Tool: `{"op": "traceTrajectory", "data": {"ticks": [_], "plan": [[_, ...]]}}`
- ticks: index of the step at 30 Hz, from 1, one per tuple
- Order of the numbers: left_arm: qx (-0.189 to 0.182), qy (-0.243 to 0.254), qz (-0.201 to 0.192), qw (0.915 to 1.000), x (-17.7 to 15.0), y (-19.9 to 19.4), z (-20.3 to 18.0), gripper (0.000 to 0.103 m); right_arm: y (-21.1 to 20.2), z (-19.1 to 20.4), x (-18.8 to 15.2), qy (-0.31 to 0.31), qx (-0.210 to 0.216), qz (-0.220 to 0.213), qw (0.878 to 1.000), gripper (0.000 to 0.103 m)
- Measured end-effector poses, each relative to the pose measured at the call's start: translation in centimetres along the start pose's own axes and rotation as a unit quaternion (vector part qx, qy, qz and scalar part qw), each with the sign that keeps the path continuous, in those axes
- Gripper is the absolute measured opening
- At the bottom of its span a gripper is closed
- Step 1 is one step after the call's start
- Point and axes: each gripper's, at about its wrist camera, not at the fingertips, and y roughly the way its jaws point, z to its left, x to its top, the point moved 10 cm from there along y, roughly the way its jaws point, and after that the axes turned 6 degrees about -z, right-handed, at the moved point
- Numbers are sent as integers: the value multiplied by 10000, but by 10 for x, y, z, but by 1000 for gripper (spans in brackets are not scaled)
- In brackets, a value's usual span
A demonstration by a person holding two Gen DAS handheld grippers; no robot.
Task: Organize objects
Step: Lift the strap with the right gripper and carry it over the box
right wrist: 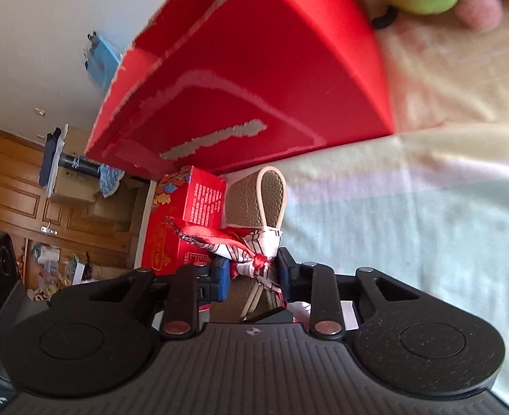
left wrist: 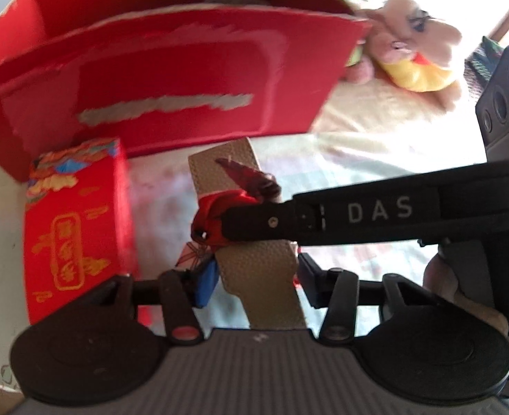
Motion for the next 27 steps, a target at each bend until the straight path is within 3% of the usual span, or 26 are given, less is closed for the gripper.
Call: {"op": "traceTrajectory", "data": {"ticks": [8, 16, 21, 27], "plan": [[-470, 708, -96, 9963, 16, -8, -61, 50, -58, -23, 9, 226, -432, -495, 9976, 30], [-960, 1108, -772, 9862, 71, -46, -107, 50, -125, -6, 50, 58, -581, -1508, 9868, 30], [-1015, 1234, -1272, 9789, 118, -73, -109, 50, -145, 23, 87, -340, -520, -1965, 9785, 30], [-950, 1193, -1782, 9721, 174, -109, -71, 50, -135, 73, 142, -803, -252, -2257, 9705, 30]]}}
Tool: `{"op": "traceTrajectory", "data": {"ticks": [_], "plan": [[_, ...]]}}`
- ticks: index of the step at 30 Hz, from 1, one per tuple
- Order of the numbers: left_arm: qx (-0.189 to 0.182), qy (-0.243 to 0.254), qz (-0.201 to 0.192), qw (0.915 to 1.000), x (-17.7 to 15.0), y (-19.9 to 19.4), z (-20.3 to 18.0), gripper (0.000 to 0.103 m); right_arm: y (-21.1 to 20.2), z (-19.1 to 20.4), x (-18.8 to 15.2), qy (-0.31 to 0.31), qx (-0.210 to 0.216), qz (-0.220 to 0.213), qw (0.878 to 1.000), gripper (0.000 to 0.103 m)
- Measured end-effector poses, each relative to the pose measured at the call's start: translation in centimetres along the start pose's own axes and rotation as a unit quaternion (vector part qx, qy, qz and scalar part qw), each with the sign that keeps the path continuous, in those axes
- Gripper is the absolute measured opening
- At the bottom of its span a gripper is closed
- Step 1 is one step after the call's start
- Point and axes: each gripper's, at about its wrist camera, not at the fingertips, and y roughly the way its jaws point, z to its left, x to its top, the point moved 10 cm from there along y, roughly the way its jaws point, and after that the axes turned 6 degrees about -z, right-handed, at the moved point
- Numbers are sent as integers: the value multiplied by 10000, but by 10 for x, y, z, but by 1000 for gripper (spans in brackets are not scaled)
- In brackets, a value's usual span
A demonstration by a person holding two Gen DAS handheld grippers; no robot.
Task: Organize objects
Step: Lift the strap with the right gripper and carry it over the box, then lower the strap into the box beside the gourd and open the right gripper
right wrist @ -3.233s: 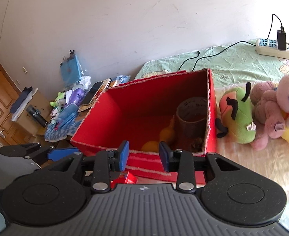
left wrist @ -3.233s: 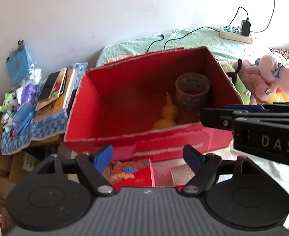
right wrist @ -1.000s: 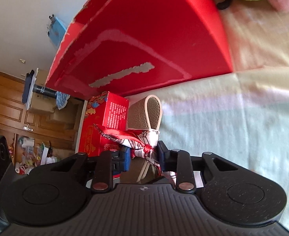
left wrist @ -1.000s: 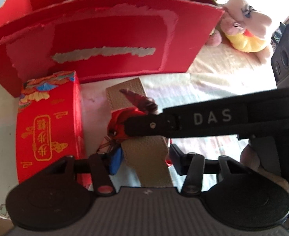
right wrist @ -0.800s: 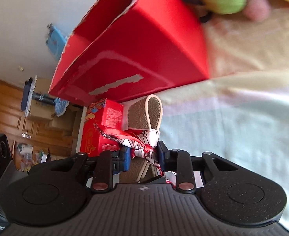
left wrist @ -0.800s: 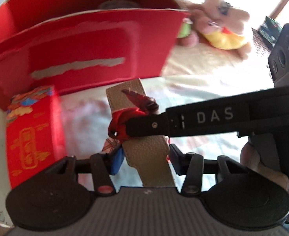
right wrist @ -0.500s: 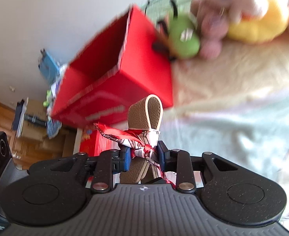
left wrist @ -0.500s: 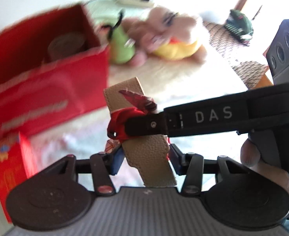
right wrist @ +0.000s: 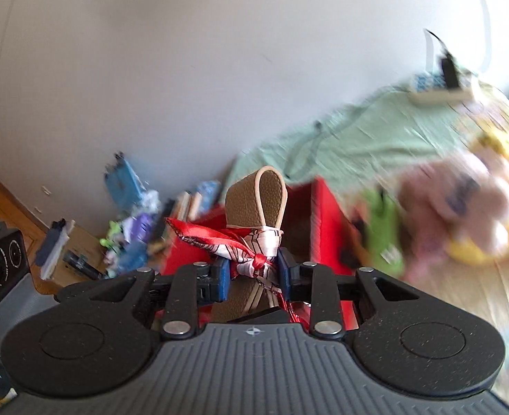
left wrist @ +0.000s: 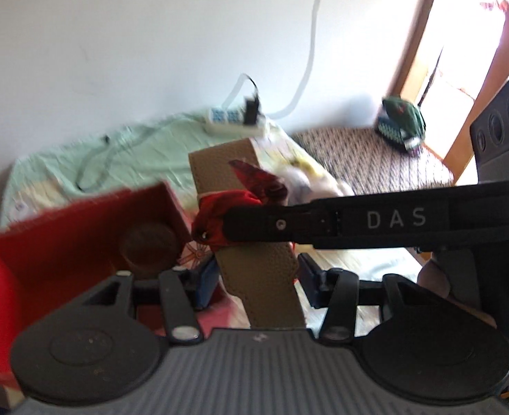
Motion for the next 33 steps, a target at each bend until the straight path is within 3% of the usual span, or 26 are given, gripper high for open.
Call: {"op": "traceTrajectory", "data": {"ticks": [6, 10, 15, 22, 26, 33], "plan": [[228, -124, -34, 9997, 21, -15, 69, 50, 58, 45, 15, -187, 181, 87, 9996, 30], [303, -315, 116, 9990, 14, -12, 110, 50, 96, 67, 11, -397, 126, 240, 9988, 30], [229, -595, 337, 9974, -1, -2, 144, 50, 134, 70, -2, -191, 26, 612, 9979, 30], [245, -862, 1094, 9899, -55, 35, 184, 50, 180, 58, -48, -89, -385, 1430, 9889, 30], [258, -1073, 1510, 9824, -81, 53, 204, 50, 203, 43, -71, 328, -519, 1824, 9813, 30], [305, -1108, 2152, 9698, -105, 76, 216, 50, 221, 28, -97, 763, -734, 2318, 9670, 30]]}}
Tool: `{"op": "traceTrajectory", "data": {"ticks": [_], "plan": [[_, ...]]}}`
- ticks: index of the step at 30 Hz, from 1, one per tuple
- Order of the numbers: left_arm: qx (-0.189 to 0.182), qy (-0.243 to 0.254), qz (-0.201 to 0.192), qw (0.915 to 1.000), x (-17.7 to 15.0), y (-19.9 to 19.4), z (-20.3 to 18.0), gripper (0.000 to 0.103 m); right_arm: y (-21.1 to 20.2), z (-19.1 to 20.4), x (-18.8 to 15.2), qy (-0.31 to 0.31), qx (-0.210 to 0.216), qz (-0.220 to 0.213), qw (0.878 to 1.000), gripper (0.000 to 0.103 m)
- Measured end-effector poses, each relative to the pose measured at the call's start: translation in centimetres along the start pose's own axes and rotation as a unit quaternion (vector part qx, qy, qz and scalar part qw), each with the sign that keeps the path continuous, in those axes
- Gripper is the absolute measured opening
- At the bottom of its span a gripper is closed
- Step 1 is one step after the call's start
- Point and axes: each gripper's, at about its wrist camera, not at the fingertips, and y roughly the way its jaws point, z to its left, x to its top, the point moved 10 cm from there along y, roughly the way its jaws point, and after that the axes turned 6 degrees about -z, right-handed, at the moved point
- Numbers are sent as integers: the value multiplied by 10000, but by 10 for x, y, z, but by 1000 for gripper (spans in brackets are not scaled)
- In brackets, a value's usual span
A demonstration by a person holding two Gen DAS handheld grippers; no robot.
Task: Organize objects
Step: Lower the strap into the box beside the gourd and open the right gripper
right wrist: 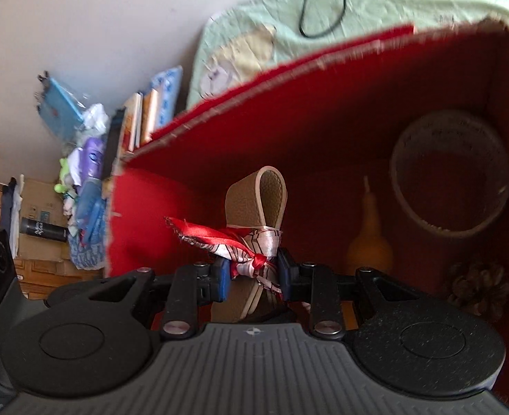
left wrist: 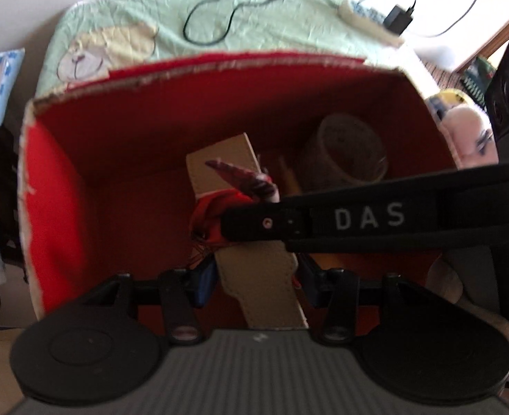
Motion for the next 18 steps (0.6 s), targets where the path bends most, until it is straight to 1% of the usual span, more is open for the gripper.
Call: {"op": "traceTrajectory", "data": {"ticks": [5, 7, 9, 11, 18], "plan": [[42, 10, 386, 9992, -6, 19, 0, 50, 11, -9, -5, -36, -298, 280, 9992, 30], [-24, -30, 477, 9989, -6, 21, -2, 50, 12, -13, -7, -59, -388, 338, 9987, 30], [-56, -28, 524, 9986, -6, 22, -4, 50, 10, -17, -6, -45, -447, 359, 9983, 30], [-100, 10, 511, 9986, -5, 22, -8, 50, 8, -21, -6, -103, -654, 339, 9972, 30], [53, 143, 494, 9987, -8, 23, -12, 50, -3, -29, -12, -337, -1172, 170, 9924, 30]]}}
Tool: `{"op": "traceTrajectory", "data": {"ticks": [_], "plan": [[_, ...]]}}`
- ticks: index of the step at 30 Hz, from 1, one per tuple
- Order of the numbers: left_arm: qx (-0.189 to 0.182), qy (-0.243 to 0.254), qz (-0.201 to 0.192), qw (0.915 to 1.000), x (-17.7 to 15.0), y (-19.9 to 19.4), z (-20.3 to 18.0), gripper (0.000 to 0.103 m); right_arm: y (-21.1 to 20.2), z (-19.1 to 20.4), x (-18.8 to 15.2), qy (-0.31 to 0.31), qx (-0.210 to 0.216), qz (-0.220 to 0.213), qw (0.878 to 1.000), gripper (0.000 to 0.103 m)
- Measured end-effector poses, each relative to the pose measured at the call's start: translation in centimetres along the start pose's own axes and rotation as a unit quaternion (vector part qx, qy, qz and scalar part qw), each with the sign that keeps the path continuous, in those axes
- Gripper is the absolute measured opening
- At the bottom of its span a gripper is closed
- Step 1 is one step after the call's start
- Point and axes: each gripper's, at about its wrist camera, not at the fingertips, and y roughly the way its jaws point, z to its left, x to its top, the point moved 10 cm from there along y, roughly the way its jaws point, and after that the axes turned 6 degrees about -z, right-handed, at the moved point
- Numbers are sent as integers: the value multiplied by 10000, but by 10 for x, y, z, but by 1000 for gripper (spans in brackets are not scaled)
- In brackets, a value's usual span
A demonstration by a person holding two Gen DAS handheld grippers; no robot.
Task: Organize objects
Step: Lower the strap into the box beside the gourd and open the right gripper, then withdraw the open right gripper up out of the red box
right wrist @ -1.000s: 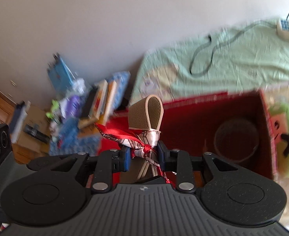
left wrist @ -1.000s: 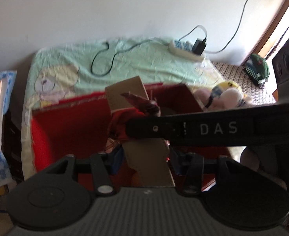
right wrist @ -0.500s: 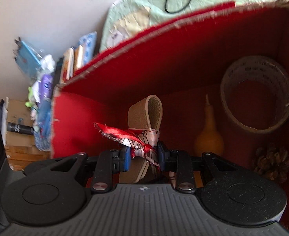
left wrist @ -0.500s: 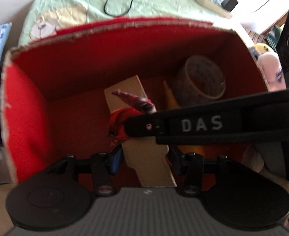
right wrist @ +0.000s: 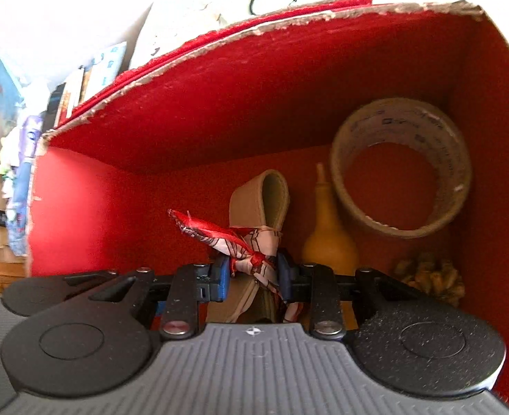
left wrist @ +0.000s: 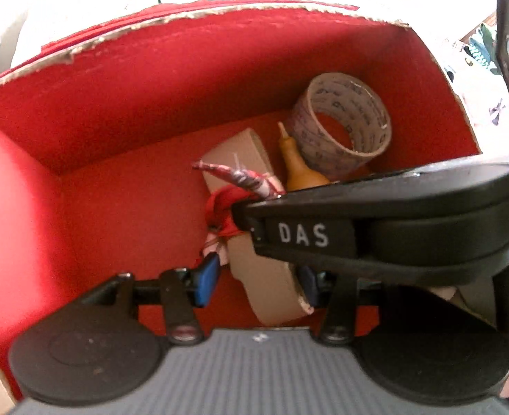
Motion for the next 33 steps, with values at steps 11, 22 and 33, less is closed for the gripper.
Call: {"op": "traceTrajectory", "data": {"ticks": [11, 22, 33], "plan": [[279, 16, -136, 9995, -4, -2, 3, 52, -1, -14, -6, 355, -161, -57, 9992, 31], [196, -102, -387, 9990, -1, -14, 5, 55, -14, -17, -6, 440, 385, -306, 9978, 36], [746, -48, -715, 9946, -3, -30, 11, 55, -38, -16, -8, 193, 140, -804, 9965, 36]]}}
